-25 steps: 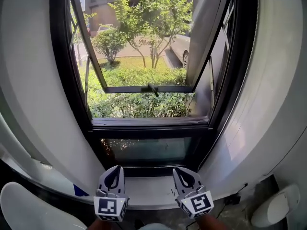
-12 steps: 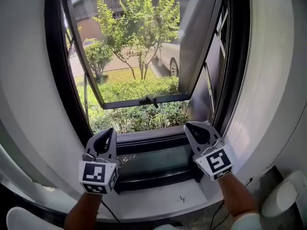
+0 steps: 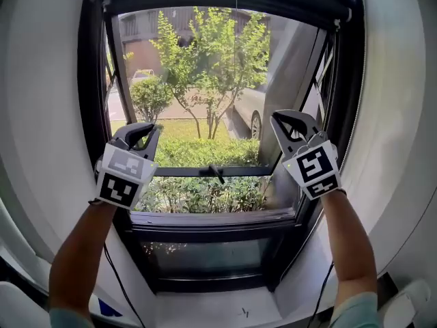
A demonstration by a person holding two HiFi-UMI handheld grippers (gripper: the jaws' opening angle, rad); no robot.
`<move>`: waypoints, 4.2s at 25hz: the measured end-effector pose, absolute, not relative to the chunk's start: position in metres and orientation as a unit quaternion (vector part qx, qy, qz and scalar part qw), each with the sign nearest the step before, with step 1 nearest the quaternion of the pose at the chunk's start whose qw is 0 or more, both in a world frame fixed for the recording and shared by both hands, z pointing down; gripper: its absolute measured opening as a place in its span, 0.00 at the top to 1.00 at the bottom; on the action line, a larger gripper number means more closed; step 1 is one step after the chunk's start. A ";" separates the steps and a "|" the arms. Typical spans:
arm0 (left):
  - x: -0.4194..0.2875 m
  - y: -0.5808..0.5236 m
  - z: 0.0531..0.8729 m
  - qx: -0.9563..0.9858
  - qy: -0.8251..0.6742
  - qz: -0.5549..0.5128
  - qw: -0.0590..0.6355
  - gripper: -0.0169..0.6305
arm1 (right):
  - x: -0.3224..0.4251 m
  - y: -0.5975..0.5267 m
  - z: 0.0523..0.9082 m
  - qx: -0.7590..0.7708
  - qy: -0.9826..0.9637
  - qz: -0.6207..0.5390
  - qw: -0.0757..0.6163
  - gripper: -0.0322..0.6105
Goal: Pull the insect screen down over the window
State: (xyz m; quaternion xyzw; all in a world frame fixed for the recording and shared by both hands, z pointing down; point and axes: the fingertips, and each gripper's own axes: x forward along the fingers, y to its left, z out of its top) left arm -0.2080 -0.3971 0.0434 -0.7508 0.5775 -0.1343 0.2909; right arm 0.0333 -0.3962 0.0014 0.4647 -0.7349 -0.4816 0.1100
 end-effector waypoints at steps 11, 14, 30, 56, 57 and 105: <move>-0.209 -0.407 -0.115 -0.632 0.590 -0.204 0.459 0.58 | 0.064 -0.419 -0.159 0.492 -0.592 -0.614 0.178 0.68; -0.210 -0.407 -0.148 -0.588 0.590 -0.245 0.496 0.49 | 0.068 -0.418 -0.195 0.500 -0.560 -0.632 0.192 0.64; -0.234 -0.457 -0.211 -0.484 0.604 -0.364 0.518 0.35 | 0.095 -0.466 -0.245 0.535 -0.469 -0.640 0.290 0.57; -0.257 -0.488 -0.222 -0.416 0.606 -0.452 0.505 0.33 | 0.136 -0.504 -0.235 0.524 -0.428 -0.610 0.412 0.57; -0.257 -0.487 -0.217 -0.420 0.603 -0.454 0.504 0.33 | 0.136 -0.503 -0.231 0.522 -0.429 -0.610 0.415 0.57; -0.258 -0.445 0.192 -0.543 0.423 -0.617 0.381 0.33 | 0.143 -0.483 0.165 0.326 -0.556 -0.476 0.598 0.60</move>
